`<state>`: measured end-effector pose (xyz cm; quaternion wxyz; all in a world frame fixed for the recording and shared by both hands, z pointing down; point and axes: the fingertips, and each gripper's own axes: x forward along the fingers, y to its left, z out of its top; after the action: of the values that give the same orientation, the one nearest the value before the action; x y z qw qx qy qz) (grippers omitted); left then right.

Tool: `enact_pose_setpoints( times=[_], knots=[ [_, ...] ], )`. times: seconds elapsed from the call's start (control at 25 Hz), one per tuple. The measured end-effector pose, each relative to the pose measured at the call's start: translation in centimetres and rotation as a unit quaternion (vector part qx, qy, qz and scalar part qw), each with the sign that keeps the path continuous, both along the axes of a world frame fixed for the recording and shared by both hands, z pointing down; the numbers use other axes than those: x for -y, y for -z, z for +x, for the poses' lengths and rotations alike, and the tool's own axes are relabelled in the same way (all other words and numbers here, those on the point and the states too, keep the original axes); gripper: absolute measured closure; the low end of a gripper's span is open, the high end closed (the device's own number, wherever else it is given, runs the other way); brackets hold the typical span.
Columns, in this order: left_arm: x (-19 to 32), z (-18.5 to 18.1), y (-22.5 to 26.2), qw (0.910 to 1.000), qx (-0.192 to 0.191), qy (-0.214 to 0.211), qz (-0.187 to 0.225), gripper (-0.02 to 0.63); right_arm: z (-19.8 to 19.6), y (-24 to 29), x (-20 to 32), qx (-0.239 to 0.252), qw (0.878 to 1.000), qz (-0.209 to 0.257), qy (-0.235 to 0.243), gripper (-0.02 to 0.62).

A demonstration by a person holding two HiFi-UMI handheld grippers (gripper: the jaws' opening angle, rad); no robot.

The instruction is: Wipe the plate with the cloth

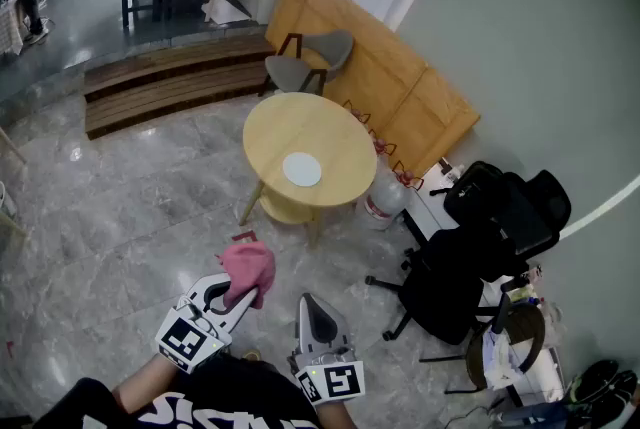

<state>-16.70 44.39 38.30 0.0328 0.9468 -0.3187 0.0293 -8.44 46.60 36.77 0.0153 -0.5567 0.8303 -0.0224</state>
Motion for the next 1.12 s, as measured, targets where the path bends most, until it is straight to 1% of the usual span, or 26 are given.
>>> enact_pose_setpoints(
  times=[0.16, 0.32, 0.48, 0.64, 1.0, 1.12],
  knots=[
    [0.1, 0.2, -0.7, 0.9999, 0.001, 0.001, 0.012, 0.54, 0.3, -0.2, 0.0, -0.003, 1.0, 0.0, 0.001, 0.575],
    [0.1, 0.7, 0.2, 1.0, 0.001, 0.002, 0.002, 0.54, 0.8, 0.0, 0.2, 0.0, 1.0, 0.001, 0.003, 0.575],
    [0.1, 0.7, 0.1, 1.0, 0.001, 0.006, 0.001, 0.54, 0.6, 0.1, 0.0, 0.012, 1.0, 0.006, 0.017, 0.574],
    [-0.1, 0.8, 0.1, 0.9999, -0.002, 0.01, -0.001, 0.54, 0.6, 0.2, -0.3, 0.013, 1.0, 0.007, 0.022, 0.574],
    [0.8, 2.1, 0.2, 0.9999, 0.001, 0.012, 0.009, 0.54, 3.0, -0.8, -0.6, 0.011, 1.0, -0.01, 0.021, 0.574],
    [1.4, 2.6, 0.1, 0.9997, 0.003, 0.02, 0.013, 0.54, 3.7, -1.1, -0.6, 0.005, 1.0, -0.01, 0.024, 0.574]
  ],
)
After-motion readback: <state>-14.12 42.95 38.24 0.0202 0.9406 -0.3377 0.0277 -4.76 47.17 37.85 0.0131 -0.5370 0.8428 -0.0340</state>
